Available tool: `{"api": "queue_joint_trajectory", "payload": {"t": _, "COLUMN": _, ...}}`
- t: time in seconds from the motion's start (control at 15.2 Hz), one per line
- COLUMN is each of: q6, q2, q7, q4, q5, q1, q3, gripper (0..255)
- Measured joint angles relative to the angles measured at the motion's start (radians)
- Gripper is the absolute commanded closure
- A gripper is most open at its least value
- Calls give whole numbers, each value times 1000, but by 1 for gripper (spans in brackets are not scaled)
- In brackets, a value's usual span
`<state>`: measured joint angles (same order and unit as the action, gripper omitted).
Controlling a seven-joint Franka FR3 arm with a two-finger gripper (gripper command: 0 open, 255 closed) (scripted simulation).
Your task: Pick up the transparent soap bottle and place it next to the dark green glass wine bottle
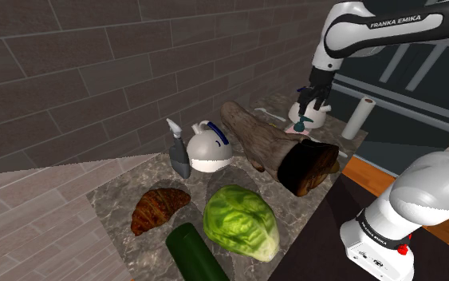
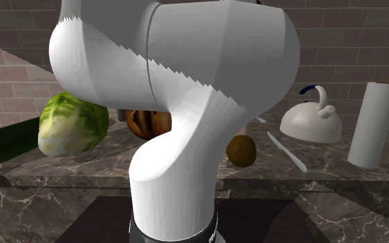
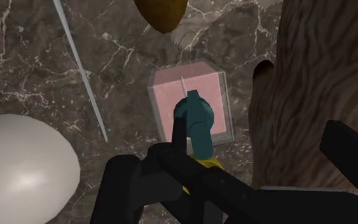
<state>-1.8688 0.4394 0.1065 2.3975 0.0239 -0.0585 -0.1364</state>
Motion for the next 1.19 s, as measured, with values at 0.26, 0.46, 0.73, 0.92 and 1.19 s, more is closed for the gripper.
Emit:
{"api": "queue_joint_trajectory", "payload": {"t": 0.26, "q6": -89, "q2": -142, "q7": 20, "q4": -50, "q5": -7, "q1": -12, "q3": -25, "gripper": 0}}
{"api": "queue_joint_trajectory", "payload": {"t": 0.46, "q6": -132, "q2": -180, "q7": 25, "q4": -44, "q5": -7, "q1": -14, "q3": -30, "gripper": 0}}
{"api": "queue_joint_trajectory", "payload": {"t": 0.73, "q6": -190, "q2": -200, "q7": 27, "q4": -6, "q5": -3, "q1": -12, "q3": -30, "gripper": 0}}
{"api": "queue_joint_trajectory", "payload": {"t": 0.92, "q6": -211, "q2": -207, "q7": 29, "q4": 8, "q5": -2, "q1": -12, "q3": -31, "gripper": 0}}
{"api": "queue_joint_trajectory", "payload": {"t": 1.19, "q6": -214, "q2": -209, "q7": 29, "q4": 8, "q5": -2, "q1": -12, "q3": -31, "gripper": 0}}
